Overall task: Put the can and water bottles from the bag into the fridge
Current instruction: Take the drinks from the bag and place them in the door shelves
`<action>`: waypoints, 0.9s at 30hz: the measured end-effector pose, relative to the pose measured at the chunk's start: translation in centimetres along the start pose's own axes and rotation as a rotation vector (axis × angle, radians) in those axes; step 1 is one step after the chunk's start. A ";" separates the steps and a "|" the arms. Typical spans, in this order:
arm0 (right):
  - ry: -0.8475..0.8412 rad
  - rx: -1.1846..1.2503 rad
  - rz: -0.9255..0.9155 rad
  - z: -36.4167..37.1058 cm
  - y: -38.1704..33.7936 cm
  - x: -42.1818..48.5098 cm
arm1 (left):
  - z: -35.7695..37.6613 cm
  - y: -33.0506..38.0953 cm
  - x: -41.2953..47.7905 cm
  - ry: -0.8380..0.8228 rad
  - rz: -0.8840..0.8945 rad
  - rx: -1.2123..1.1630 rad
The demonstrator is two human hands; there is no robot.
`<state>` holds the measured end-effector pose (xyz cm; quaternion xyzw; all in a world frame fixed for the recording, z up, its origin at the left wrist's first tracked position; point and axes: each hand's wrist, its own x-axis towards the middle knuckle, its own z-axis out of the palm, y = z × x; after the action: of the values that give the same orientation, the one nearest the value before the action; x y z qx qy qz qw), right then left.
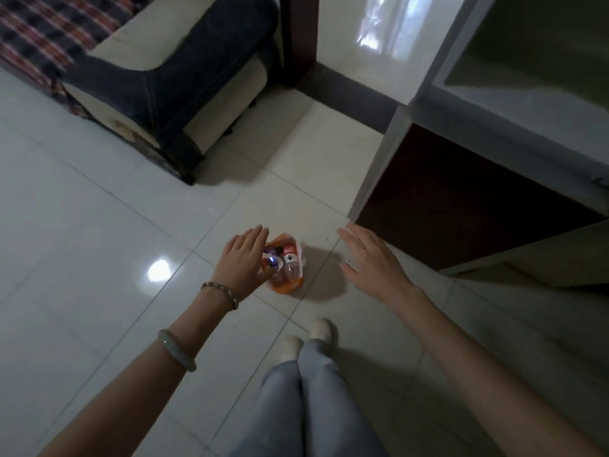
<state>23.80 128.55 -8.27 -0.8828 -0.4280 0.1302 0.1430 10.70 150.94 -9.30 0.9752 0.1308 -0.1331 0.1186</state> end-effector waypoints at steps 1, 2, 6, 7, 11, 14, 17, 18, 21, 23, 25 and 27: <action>-0.017 0.000 -0.014 1.1 0.5 1.0 | 1.1 -0.7 0.3 -0.009 -0.026 -0.006; -0.040 0.000 -0.025 2.3 0.9 2.0 | 2.4 -1.5 0.6 -0.018 -0.050 -0.014; -0.120 -0.007 -0.081 7.9 2.8 5.6 | 7.6 -4.1 2.6 -0.043 -0.100 -0.050; -0.139 -0.010 -0.095 9.4 3.4 6.4 | 9.0 -4.7 3.2 -0.066 -0.112 -0.050; -0.192 -0.010 -0.151 15.8 5.6 10.3 | 15.8 -7.8 6.9 -0.092 -0.143 -0.034; -0.240 -0.031 -0.209 22.4 7.4 13.5 | 21.6 -10.6 9.7 -0.133 -0.146 0.002; -0.289 -0.058 -0.277 29.1 9.4 16.7 | 27.3 -13.5 12.5 -0.162 -0.109 0.029; -0.309 -0.077 -0.285 31.2 10.1 17.7 | 29.2 -14.5 13.5 -0.169 -0.091 0.040; -0.337 -0.095 -0.311 36.8 11.9 20.4 | 33.9 -17.4 16.9 -0.161 -0.032 0.080; -0.330 -0.087 -0.366 40.1 13.2 22.1 | 36.7 -19.0 19.6 -0.157 0.013 0.109; -0.312 -0.075 -0.396 42.7 14.3 23.7 | 39.4 -20.0 22.4 -0.171 0.057 0.128; -0.281 -0.059 -0.405 44.8 15.3 24.8 | 41.7 -20.4 24.7 -0.168 0.106 0.111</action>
<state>33.91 145.49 -57.97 -0.7560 -0.6156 0.2077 0.0792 18.34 164.52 -59.54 0.9712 0.0611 -0.2151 0.0821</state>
